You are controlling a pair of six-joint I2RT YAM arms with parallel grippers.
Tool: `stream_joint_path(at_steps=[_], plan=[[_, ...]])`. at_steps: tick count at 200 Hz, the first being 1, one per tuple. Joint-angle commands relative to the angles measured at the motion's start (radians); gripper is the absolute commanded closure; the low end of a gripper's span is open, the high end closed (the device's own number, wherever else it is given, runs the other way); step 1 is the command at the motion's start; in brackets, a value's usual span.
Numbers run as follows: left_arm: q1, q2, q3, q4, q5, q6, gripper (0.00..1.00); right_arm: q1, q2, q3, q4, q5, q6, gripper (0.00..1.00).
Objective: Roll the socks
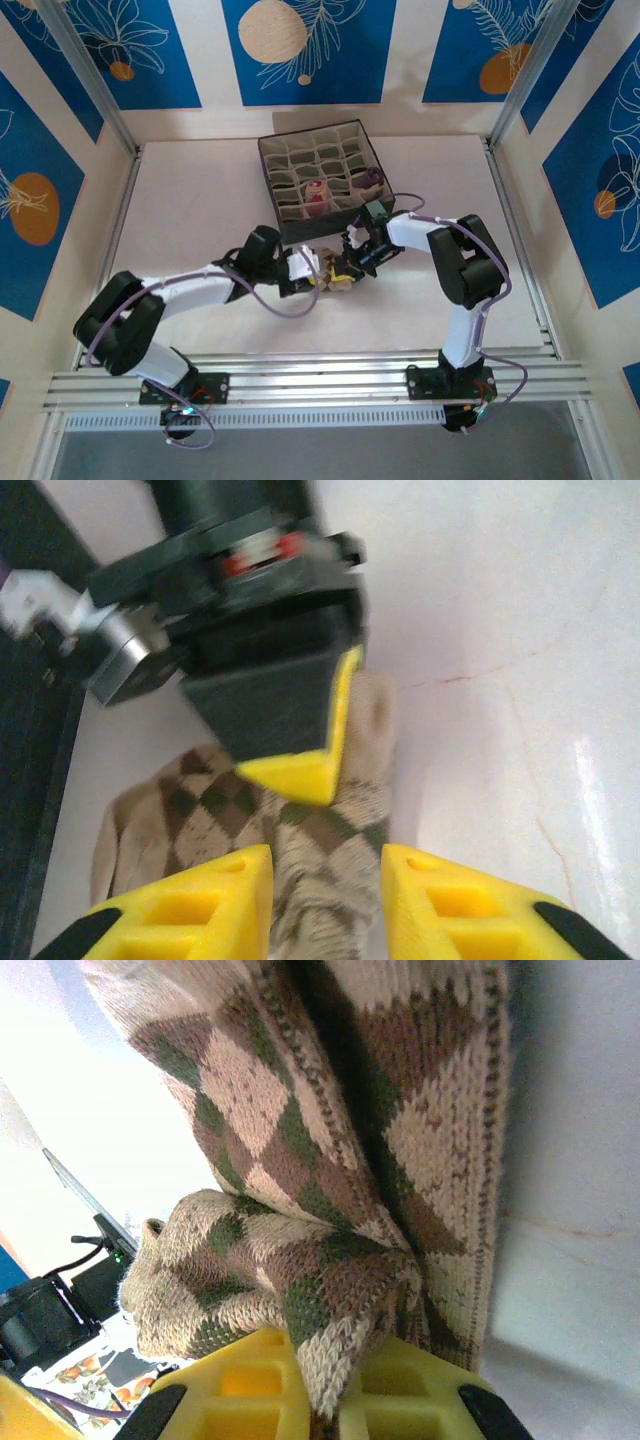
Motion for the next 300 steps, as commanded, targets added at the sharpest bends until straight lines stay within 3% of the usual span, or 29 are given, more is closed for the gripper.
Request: stream_joint_path(at_steps=[1,52,83,110,126,143,157,187,227,266,300], plan=[[-0.105,-0.011,-0.045,0.075,-0.229,0.187,0.65,0.01,0.059,-0.011,-0.094,0.141,-0.011,1.0],[-0.209,0.144,0.011,0.107,-0.457,0.256,0.59,0.015,0.062,0.005,-0.12,0.122,-0.021,1.0],[-0.211,0.235,0.048,0.12,-0.504,0.241,0.57,0.019,0.037,-0.013,-0.118,0.092,-0.018,1.0],[-0.211,0.286,0.061,0.106,-0.539,0.224,0.7,0.02,-0.03,-0.053,-0.084,0.029,-0.003,0.94],[-0.209,0.292,0.062,0.096,-0.514,0.213,0.81,0.017,-0.069,-0.067,-0.08,-0.015,-0.005,0.87],[-0.197,0.294,0.07,0.068,-0.465,0.2,1.0,0.015,-0.101,-0.067,-0.091,-0.068,-0.02,0.77],[-0.173,0.291,0.091,0.004,-0.384,0.169,1.0,0.012,-0.124,-0.06,-0.115,-0.101,-0.036,0.69],[-0.099,0.291,0.128,-0.102,-0.21,0.08,1.0,-0.019,-0.191,-0.065,-0.163,-0.117,-0.057,0.63],[0.002,0.331,0.222,-0.268,0.007,-0.026,1.0,-0.119,-0.255,-0.03,-0.213,-0.006,-0.073,0.6],[0.031,0.379,0.31,-0.36,0.062,-0.063,1.0,-0.086,-0.173,0.085,-0.16,0.048,-0.095,0.59],[0.044,0.405,0.371,-0.404,0.084,-0.103,1.0,-0.061,-0.103,0.059,-0.041,0.036,-0.057,0.56]])
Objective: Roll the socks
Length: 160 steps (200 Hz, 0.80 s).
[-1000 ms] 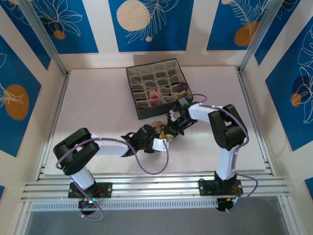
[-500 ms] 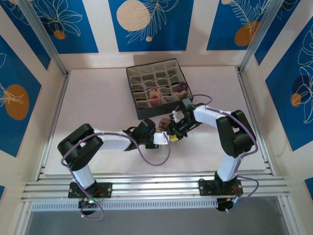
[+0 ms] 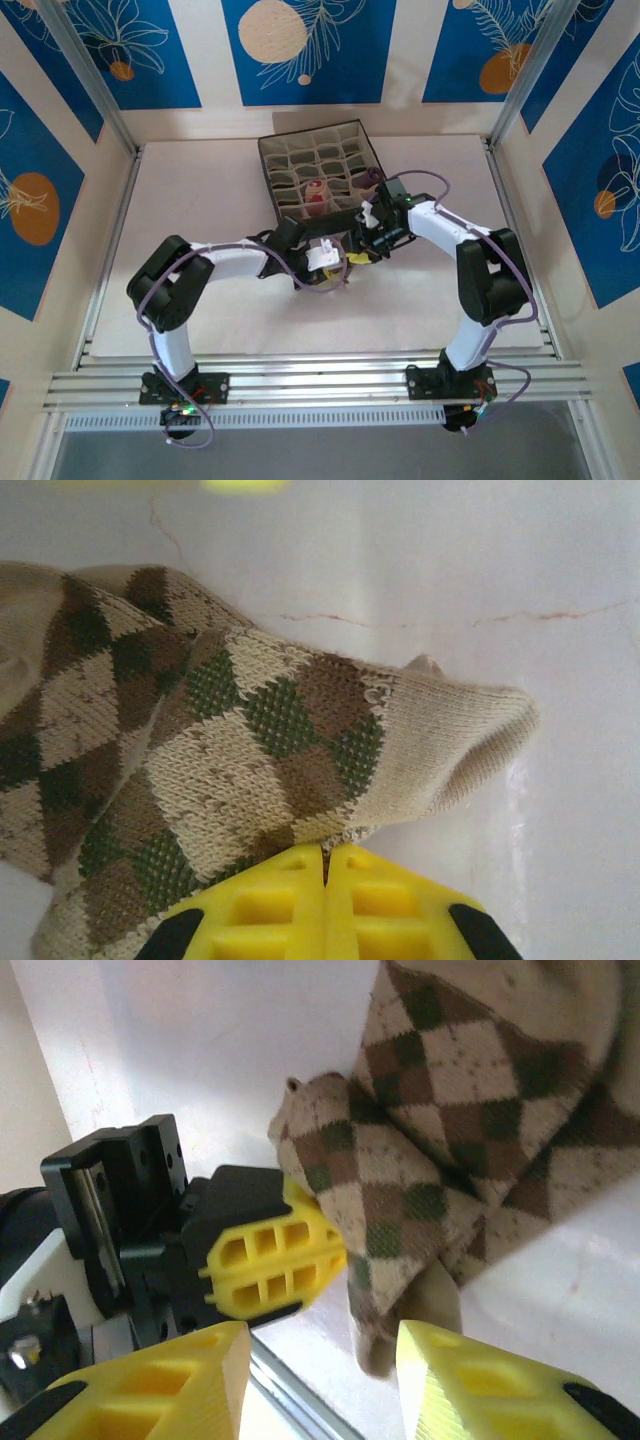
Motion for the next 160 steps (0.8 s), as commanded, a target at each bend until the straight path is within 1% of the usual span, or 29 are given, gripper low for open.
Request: stream_joint_path(at_steps=[1,19,42,58,71,90,104,118,145,160], plan=[[0.012,0.037,0.039,-0.11,0.065,-0.054,1.0,0.016,0.055,-0.015,0.067,-0.01,0.01,0.56],[0.019,0.041,0.055,-0.117,0.078,-0.069,1.0,0.025,0.095,-0.018,0.094,0.0,0.017,0.56],[0.021,0.048,0.075,-0.134,0.086,-0.072,1.0,0.036,0.143,-0.011,0.128,-0.021,0.026,0.56],[0.026,0.049,0.082,-0.134,0.086,-0.075,1.0,0.05,0.16,-0.004,0.135,-0.024,0.033,0.58],[0.026,0.044,0.081,-0.125,0.088,-0.077,1.0,0.061,0.177,0.006,0.116,-0.002,0.036,0.66],[0.028,0.03,0.074,-0.109,0.086,-0.068,1.0,0.053,0.214,0.024,0.066,0.042,0.053,0.85],[0.026,-0.003,0.044,-0.074,0.101,-0.026,1.0,0.041,0.236,0.037,0.03,0.057,0.058,0.93],[0.026,-0.075,-0.028,0.003,0.105,0.023,0.93,0.031,0.261,0.06,-0.012,0.066,0.045,0.95],[0.026,-0.198,-0.147,0.144,0.047,0.107,0.71,0.029,0.299,0.106,-0.094,0.064,-0.002,0.97],[0.022,-0.252,-0.205,0.225,0.005,0.154,0.63,0.03,0.312,0.12,-0.122,0.059,-0.018,0.97]])
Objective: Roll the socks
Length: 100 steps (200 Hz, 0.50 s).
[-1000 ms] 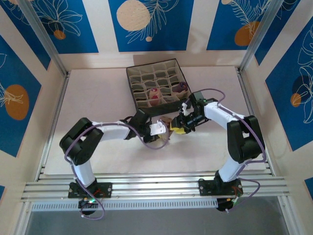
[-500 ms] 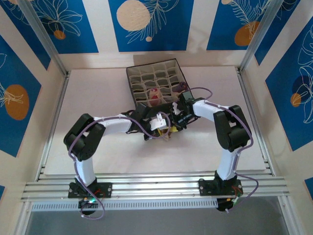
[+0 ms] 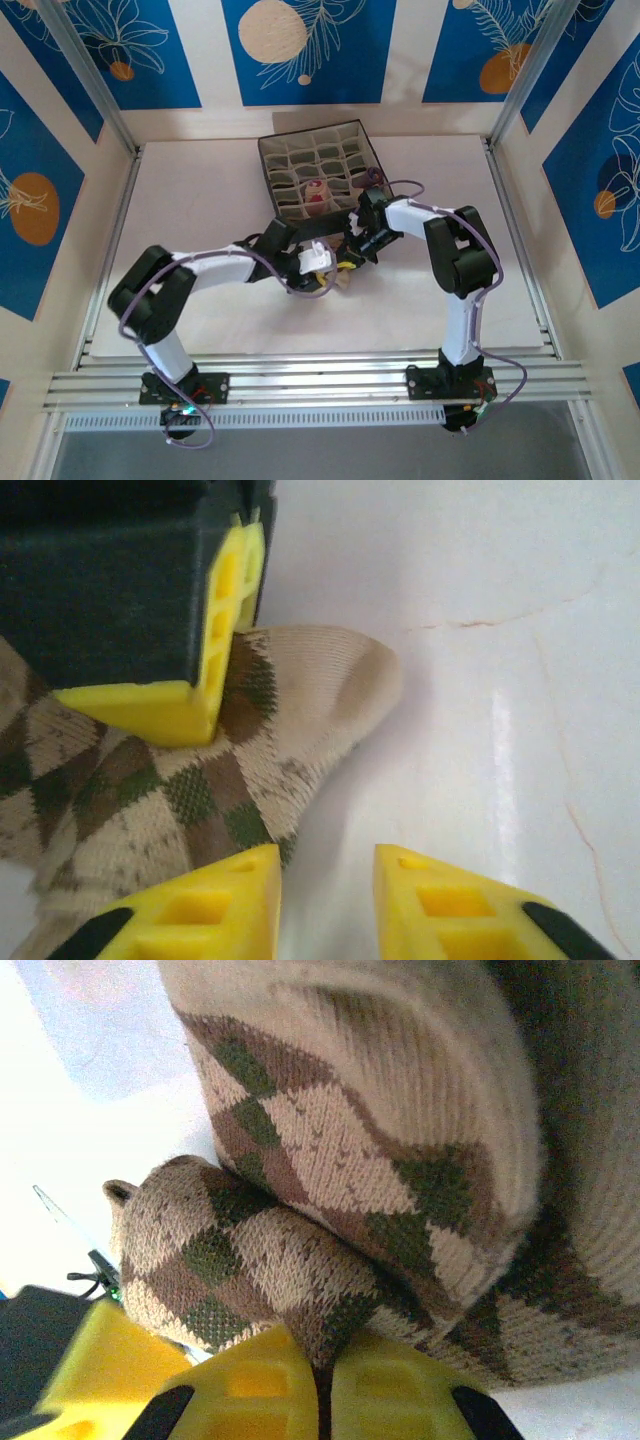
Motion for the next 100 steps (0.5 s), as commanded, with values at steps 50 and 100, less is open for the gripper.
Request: stream_joint_path(at_steps=[50,100], plan=[[-0.066,-0.104,-0.125,0.287,-0.223,0.291,0.5,0.0,0.09,0.046,-0.144,0.037,-0.064,0.97],[-0.138,0.025,-0.059,0.241,-0.302,0.42,0.47,0.002,0.134,0.098,-0.187,0.02,-0.086,0.97]])
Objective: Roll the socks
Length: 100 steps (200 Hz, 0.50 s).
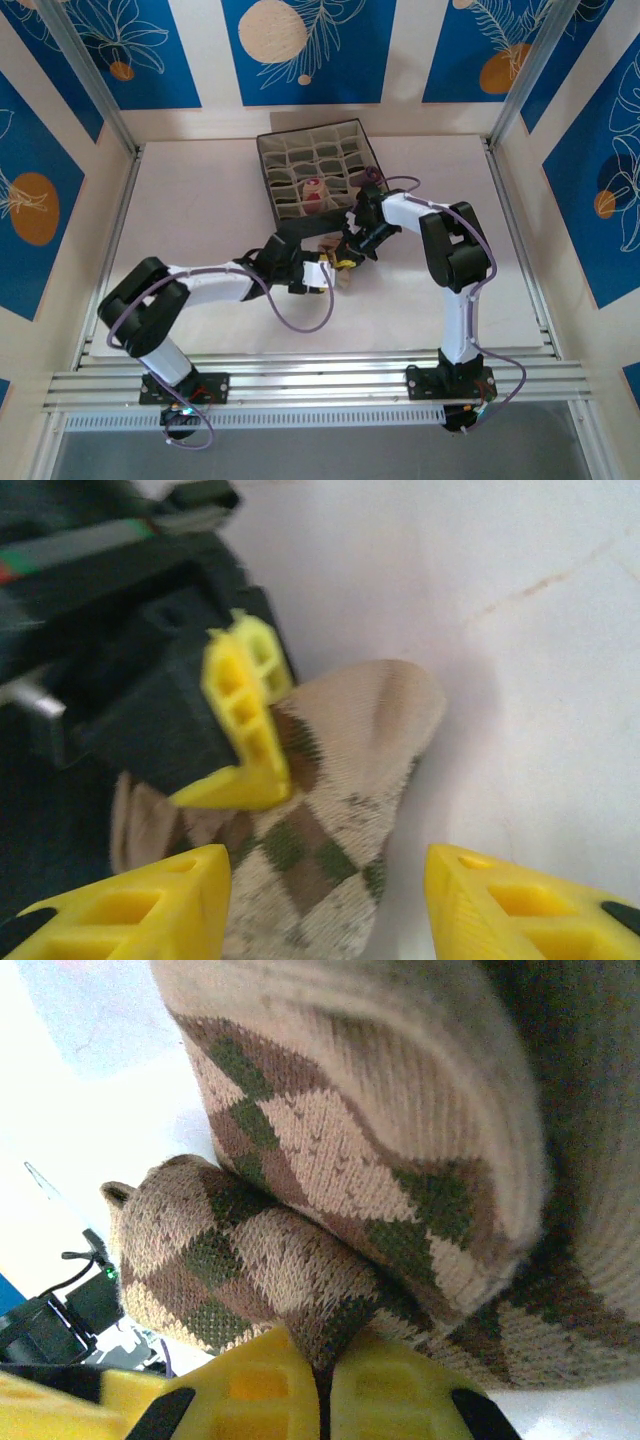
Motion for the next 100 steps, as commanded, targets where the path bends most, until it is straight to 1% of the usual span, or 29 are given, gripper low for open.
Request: stream_joint_path(at_steps=[1,28,38,46,54,61,68,69,70,75,79,100], plan=[[-0.029,0.06,0.048,-0.012,-0.059,0.109,0.47,0.002,0.068,0.003,-0.071,0.038,-0.003,0.97],[-0.045,0.145,0.078,0.008,-0.133,0.129,0.46,0.0,0.08,0.015,-0.084,0.027,-0.012,0.96],[-0.045,0.17,0.095,0.008,-0.17,0.118,0.48,0.0,0.081,0.012,-0.087,0.021,-0.017,0.96],[-0.046,0.183,0.106,0.003,-0.194,0.108,0.54,-0.002,0.08,0.007,-0.087,0.012,-0.021,0.95],[-0.044,0.191,0.118,-0.015,-0.204,0.097,0.64,-0.001,0.073,-0.004,-0.085,-0.005,-0.025,0.94],[-0.04,0.195,0.134,-0.051,-0.192,0.085,0.74,-0.004,0.062,-0.021,-0.073,-0.022,-0.026,0.92],[-0.032,0.194,0.153,-0.101,-0.164,0.069,0.85,-0.005,0.047,-0.039,-0.063,-0.038,-0.031,0.9],[-0.031,0.194,0.156,-0.11,-0.164,0.065,0.88,-0.006,0.044,-0.041,-0.061,-0.041,-0.032,0.9],[-0.031,0.194,0.159,-0.118,-0.153,0.063,0.88,-0.006,0.042,-0.042,-0.059,-0.044,-0.033,0.9],[-0.023,0.192,0.172,-0.156,-0.129,0.049,0.97,-0.006,0.028,-0.059,-0.052,-0.054,-0.037,0.88],[-0.019,0.189,0.178,-0.183,-0.101,0.039,1.0,-0.006,0.014,-0.074,-0.047,-0.065,-0.041,0.85],[0.006,0.164,0.196,-0.284,0.041,-0.02,1.0,-0.009,-0.066,-0.141,-0.019,-0.101,-0.06,0.72]])
